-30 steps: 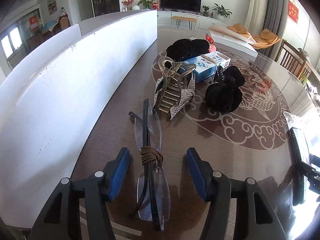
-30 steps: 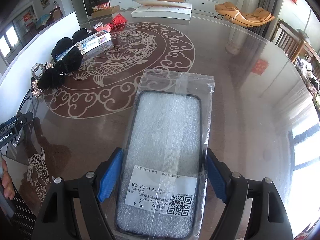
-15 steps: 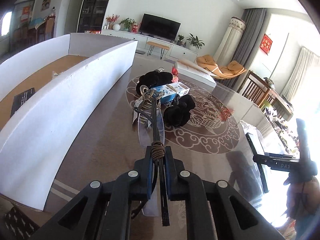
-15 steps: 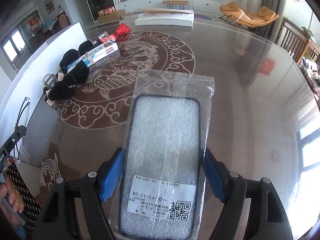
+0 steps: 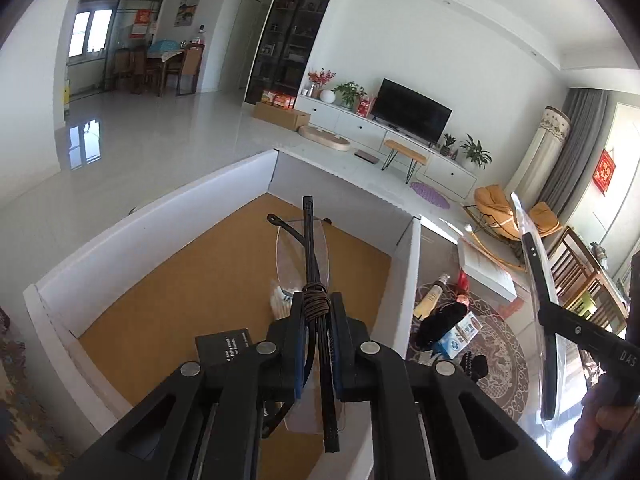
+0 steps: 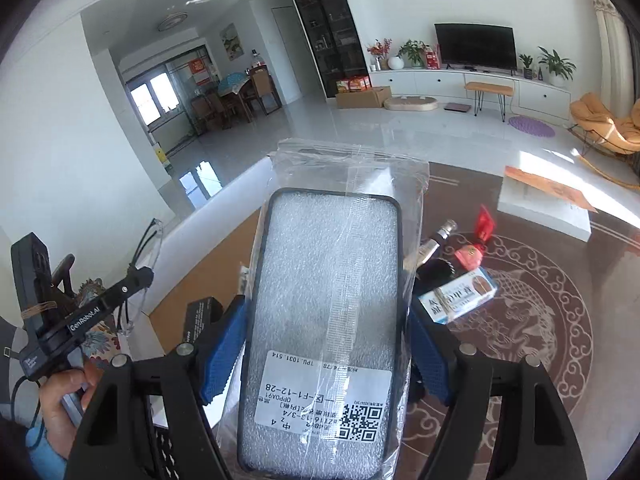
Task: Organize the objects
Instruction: 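Carry the phone case to the bin with the right gripper while the left gripper carries the eyeglasses, then release the phone case and eyeglasses into the bin, open both grippers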
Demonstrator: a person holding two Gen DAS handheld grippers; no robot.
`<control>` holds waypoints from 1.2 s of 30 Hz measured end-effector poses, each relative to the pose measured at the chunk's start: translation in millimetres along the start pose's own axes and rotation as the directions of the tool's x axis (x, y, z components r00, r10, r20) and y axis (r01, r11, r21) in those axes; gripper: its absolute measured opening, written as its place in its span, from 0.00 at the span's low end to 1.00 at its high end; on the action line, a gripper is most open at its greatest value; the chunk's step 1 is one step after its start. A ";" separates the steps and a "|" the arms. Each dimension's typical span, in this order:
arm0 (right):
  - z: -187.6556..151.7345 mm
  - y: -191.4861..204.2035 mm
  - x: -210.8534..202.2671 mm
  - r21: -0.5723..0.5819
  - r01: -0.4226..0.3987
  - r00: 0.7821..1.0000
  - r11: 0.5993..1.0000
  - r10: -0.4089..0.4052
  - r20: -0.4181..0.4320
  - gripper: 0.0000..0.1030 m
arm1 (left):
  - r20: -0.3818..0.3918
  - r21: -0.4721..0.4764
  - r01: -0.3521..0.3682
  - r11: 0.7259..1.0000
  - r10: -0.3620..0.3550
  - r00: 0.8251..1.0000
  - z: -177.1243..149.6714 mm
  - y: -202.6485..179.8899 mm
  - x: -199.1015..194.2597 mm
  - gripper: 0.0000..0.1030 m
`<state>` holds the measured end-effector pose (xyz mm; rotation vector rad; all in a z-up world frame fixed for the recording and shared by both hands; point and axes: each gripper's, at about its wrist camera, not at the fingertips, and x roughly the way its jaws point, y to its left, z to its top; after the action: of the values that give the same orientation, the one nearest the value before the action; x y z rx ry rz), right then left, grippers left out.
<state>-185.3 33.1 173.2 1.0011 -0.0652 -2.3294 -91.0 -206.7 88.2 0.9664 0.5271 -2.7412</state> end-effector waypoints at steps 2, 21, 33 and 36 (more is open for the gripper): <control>25.2 39.9 38.7 -0.031 -0.064 0.998 0.997 0.063 -0.019 0.74 | -0.061 -0.010 -0.057 0.998 0.056 0.997 6.3 24.3 18.4 0.10; -20.4 56.3 73.8 -0.078 -0.008 1.000 0.997 0.010 0.019 1.00 | 0.015 0.064 -0.038 0.997 0.037 0.999 -43.3 -20.6 -9.9 0.79; -189.3 -146.3 -22.0 0.036 0.470 0.873 0.882 -0.458 -0.169 1.00 | -0.256 0.259 0.346 0.902 -0.281 0.925 -199.1 -184.7 -14.7 0.97; -212.2 -152.7 -33.1 0.086 0.473 0.871 0.877 -0.450 -0.195 1.00 | -0.287 0.365 0.309 0.878 -0.210 0.935 -227.5 -199.9 0.0 0.97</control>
<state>-101.1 214.9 2.0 1.4061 0.1043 -2.6826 -19.3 65.7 -23.2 1.4325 0.1192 -3.0685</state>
